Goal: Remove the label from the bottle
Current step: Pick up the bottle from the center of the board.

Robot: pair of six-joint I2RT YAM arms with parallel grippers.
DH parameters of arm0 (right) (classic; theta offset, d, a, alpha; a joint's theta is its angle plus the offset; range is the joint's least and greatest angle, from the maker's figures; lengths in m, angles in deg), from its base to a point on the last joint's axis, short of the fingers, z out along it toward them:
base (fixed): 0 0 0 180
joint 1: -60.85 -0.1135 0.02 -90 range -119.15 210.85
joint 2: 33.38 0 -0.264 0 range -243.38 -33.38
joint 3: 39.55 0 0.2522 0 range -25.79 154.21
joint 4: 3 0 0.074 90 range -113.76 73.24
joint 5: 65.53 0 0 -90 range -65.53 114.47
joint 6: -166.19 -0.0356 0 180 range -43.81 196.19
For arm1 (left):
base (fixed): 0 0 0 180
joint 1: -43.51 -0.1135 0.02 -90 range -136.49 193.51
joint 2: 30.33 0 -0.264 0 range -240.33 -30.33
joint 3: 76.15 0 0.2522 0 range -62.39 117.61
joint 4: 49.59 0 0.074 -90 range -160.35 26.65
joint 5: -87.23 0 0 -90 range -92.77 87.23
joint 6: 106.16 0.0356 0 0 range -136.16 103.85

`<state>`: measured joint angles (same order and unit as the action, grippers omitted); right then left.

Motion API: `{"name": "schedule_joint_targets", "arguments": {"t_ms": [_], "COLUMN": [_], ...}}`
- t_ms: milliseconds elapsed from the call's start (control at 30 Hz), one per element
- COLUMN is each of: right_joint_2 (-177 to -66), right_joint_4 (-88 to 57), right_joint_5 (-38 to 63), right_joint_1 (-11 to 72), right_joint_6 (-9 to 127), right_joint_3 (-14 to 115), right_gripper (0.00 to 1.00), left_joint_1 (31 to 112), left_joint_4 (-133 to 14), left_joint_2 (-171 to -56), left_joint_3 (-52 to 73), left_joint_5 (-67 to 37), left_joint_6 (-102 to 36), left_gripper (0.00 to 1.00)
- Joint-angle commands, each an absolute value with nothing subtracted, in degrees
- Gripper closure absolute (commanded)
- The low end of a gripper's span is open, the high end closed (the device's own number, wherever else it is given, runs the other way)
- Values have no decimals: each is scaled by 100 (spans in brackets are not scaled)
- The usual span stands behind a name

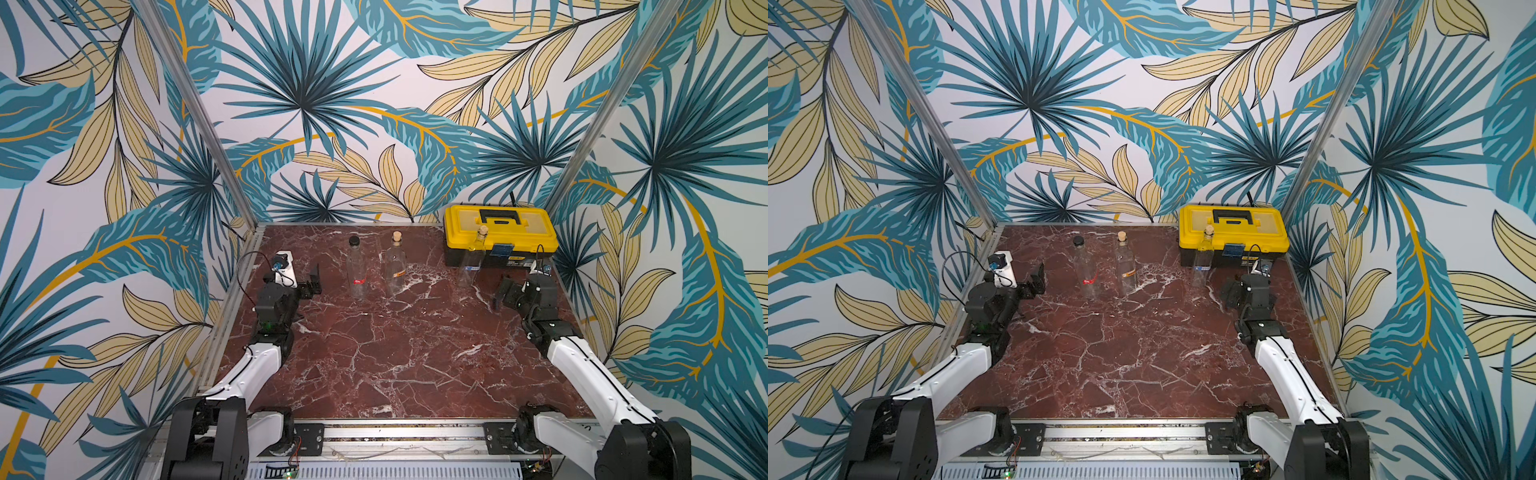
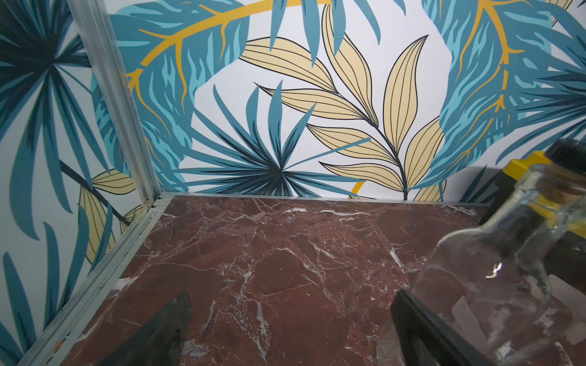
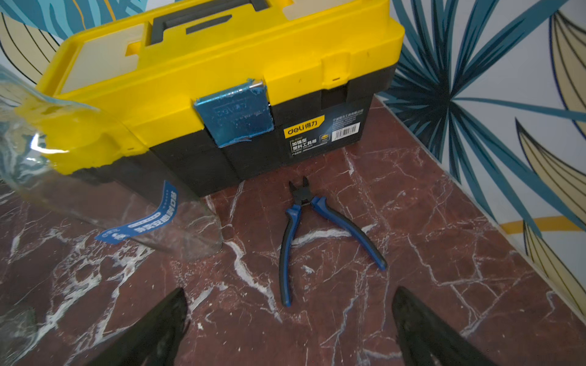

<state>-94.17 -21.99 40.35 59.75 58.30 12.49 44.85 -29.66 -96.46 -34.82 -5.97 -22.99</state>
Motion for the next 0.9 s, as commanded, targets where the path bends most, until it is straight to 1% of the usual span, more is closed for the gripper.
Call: {"name": "schedule_joint_targets", "arguments": {"t_ms": [0,100,267,333,400,500,567,667,767,867], "right_joint_2": [-9161,-9052,-9231,-9269,-9296,-9212,-9187,-9297,-9382,-9393], "right_joint_4": [-2870,-3346,-4152,-4317,-4528,-4079,-3907,-3954,-4023,-3894], "right_joint_5": [3768,3689,3823,4080,3952,3069,2797,2676,2675,2669], "right_joint_1": [5988,5988,5980,5984,5986,5982,5981,5980,5933,5870], "right_joint_6": [5529,5491,5500,5261,5078,5380,5471,5734,5989,6049], "right_joint_3": [1340,1447,1929,2028,2140,1907,1839,1965,2121,2121], "right_gripper": [1,0,1,1,1,0,1,1,1,0], "left_joint_1": [4587,4627,4717,4747,4764,4777,4819,4978,5073,5485], "left_joint_4": [-3542,-3817,-4869,-5122,-5247,-5449,-5587,-5622,-5964,-6343], "left_joint_2": [-9642,-9618,-9615,-9647,-9669,-9751,-9792,-9757,-9833,-9985], "left_joint_3": [-3239,-3133,-2625,-2478,-2410,-2261,-2188,-2193,-1973,-1643], "left_joint_5": [-841,-729,-707,-640,-537,-551,-509,-136,199,825], "left_joint_6": [-2493,-2667,-2711,-2768,-2838,-2934,-2896,-2831,-2810,-2332], "left_gripper": [1,0,1,0,0,0,1,1,0,0]}}
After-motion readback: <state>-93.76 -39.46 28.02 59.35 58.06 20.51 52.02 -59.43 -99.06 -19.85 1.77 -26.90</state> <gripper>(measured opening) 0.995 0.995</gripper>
